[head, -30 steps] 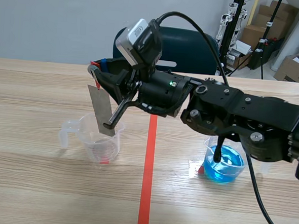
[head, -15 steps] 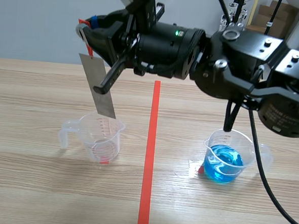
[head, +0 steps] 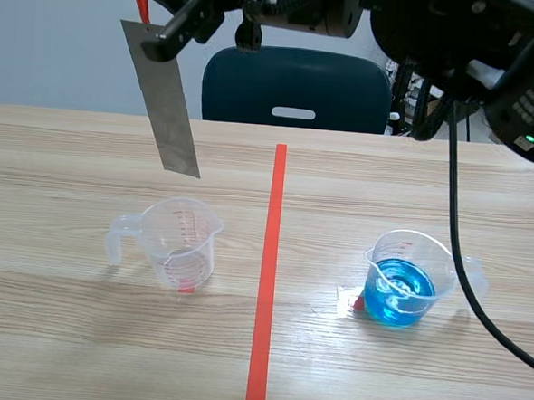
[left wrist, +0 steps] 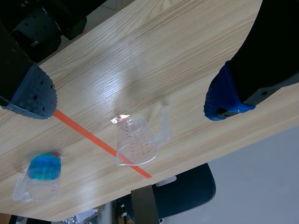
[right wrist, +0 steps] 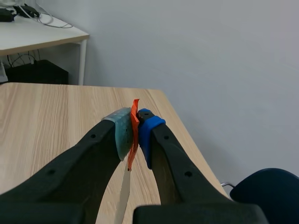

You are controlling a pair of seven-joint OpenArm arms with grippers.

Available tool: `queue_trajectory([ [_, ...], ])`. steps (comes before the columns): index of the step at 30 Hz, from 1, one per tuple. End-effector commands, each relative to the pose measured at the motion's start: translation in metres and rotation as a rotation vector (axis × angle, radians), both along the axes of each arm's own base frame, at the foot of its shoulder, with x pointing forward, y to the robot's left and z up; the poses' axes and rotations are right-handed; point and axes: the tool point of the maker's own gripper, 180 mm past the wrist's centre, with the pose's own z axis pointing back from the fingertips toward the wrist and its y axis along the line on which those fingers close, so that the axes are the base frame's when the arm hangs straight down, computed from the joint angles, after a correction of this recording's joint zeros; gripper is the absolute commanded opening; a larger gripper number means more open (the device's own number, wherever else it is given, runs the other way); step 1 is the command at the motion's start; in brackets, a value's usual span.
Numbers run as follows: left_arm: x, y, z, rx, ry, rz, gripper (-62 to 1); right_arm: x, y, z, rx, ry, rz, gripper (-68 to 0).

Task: Do the redox reaction experiment. lift the metal plate out of the left beaker

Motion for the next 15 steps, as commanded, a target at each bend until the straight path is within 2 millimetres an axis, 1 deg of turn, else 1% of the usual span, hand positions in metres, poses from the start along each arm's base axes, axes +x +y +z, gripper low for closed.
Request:
queue_trajectory([
  [1,0.002,-0.002,0.007,-0.018,-0.028,0.004,1.4,-0.003,0.0,0.024,0.027,-0.056,0.018,-67.3],
  [7,0.002,-0.002,0.007,-0.018,-0.028,0.004,1.4,-0.017,0.004,0.04,0.038,-0.073,0.051,-67.3],
  [15,0.002,-0.002,0.007,-0.019,-0.028,0.004,1.4,-0.018,0.008,0.046,0.04,-0.066,0.054,-67.3],
])
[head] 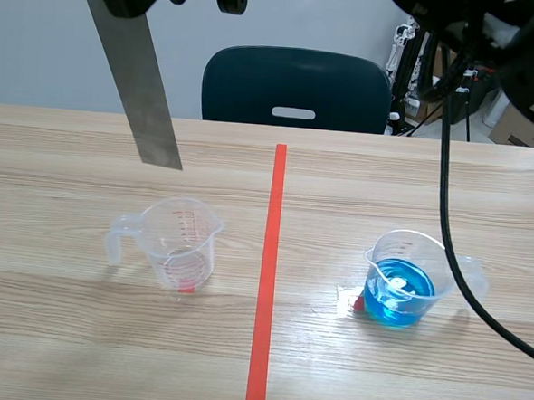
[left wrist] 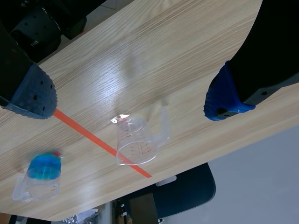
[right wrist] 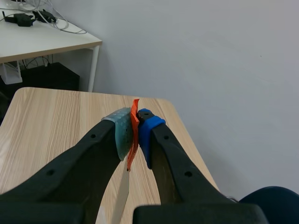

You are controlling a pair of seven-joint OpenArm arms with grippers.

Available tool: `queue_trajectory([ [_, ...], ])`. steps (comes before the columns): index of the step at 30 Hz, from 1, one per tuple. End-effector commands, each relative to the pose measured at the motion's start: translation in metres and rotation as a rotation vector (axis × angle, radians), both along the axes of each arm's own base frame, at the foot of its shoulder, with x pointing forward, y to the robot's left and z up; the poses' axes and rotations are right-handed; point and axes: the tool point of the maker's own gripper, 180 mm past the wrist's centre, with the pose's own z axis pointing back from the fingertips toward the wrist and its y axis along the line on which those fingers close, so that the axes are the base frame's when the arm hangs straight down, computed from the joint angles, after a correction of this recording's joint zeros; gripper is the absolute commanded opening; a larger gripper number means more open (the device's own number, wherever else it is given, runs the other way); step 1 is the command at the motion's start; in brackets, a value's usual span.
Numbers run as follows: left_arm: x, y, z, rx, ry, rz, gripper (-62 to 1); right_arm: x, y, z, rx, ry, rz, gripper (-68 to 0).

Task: Do the redox reaction experiment. lift the metal plate out of the left beaker

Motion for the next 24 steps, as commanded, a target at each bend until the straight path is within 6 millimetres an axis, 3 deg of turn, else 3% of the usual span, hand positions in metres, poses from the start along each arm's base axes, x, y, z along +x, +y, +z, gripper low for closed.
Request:
queue_trajectory([
  [1,0.0018,-0.0018,0.0067,-0.019,-0.028,0.004,1.4,0.0025,-0.0007,0.0224,0.046,-0.036,-0.003,-67.3],
  [24,0.0018,-0.0018,0.0067,-0.019,-0.028,0.004,1.4,0.004,-0.0004,0.0269,0.036,-0.046,-0.005,-67.3],
])
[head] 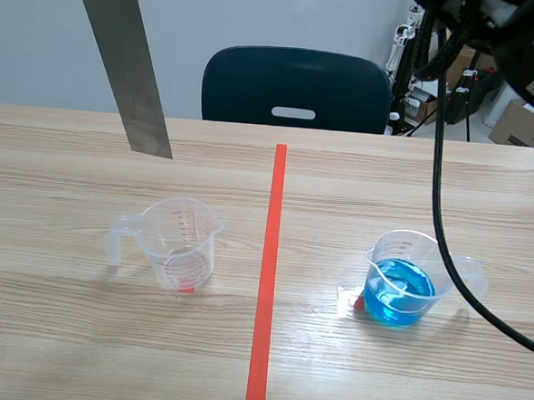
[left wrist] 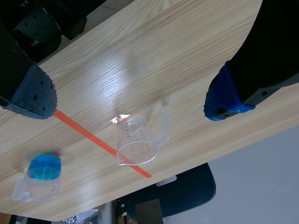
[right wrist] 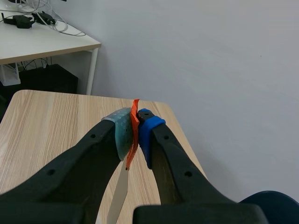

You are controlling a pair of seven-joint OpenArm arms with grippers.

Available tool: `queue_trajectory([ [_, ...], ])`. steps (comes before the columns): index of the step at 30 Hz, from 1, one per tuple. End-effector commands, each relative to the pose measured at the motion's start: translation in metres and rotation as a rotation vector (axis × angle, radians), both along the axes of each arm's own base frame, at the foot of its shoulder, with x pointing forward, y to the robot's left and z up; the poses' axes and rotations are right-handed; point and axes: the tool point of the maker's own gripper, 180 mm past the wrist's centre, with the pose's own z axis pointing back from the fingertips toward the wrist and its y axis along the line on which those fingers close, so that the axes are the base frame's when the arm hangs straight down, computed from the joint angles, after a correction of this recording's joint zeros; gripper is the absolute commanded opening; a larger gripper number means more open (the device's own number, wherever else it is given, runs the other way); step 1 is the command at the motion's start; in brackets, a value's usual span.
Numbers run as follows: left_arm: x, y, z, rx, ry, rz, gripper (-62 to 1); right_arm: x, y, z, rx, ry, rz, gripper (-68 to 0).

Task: Do the redox reaction experiment. lift the metal plate out of the left beaker

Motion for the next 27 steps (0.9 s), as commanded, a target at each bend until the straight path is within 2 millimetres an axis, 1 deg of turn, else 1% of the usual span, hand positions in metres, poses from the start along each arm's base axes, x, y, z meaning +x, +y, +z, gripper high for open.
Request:
queue_trajectory([
  [1,0.0018,-0.0017,0.0066,-0.018,-0.028,0.005,1.4,0.0017,-0.0021,0.0177,0.036,-0.033,-0.002,-67.3],
  [27,0.0017,-0.0018,0.0066,-0.018,-0.028,0.004,1.4,0.0003,-0.0019,0.0208,0.052,-0.039,0.005,-67.3],
])
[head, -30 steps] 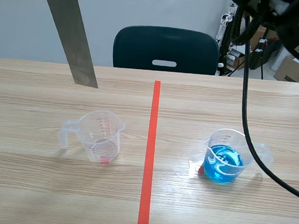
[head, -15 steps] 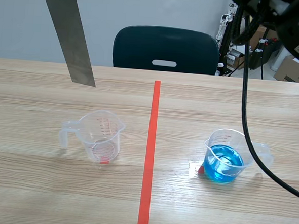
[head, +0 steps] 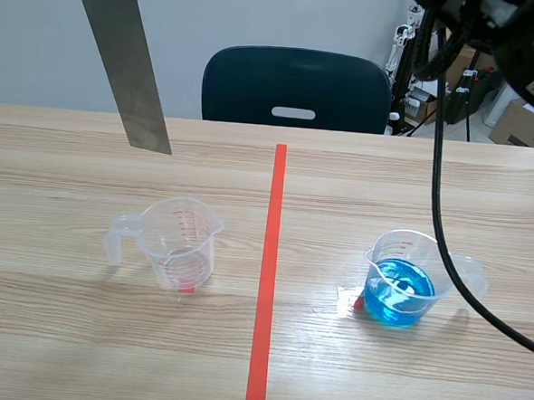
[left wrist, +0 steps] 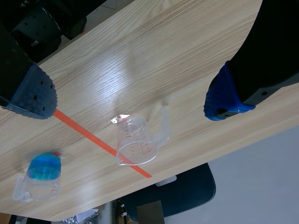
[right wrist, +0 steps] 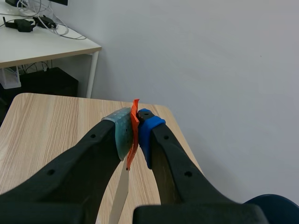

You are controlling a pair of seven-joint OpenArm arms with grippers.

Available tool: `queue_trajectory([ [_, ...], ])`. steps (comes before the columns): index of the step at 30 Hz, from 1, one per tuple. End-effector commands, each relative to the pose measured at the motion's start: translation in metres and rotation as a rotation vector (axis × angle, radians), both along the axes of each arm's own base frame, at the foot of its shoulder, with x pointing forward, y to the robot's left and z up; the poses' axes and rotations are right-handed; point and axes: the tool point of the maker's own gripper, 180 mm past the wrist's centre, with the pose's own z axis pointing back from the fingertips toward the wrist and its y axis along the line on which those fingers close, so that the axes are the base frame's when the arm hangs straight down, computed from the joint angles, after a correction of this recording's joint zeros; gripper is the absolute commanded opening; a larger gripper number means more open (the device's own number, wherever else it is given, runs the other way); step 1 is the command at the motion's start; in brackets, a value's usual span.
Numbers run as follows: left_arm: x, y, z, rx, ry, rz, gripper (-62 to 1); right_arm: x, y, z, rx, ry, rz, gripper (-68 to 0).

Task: Do the redox reaction experiment. lift the metal plate out of the left beaker

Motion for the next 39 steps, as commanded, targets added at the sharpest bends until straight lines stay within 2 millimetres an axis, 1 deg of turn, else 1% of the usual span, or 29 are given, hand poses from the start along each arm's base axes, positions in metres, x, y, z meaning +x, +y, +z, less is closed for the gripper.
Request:
queue_trajectory([
  [1,0.0017,-0.0018,0.0066,-0.018,-0.028,0.004,1.4,0.0013,-0.002,0.018,0.038,-0.034,-0.001,-67.3],
  [32,0.0017,-0.0018,0.0066,-0.018,-0.028,0.004,1.4,0.0017,-0.0021,0.0172,0.033,-0.032,-0.003,-67.3],
  [39,0.0017,-0.0018,0.0066,-0.018,-0.028,0.004,1.4,0.0001,-0.0018,0.0177,0.048,-0.01,0.008,-67.3],
])
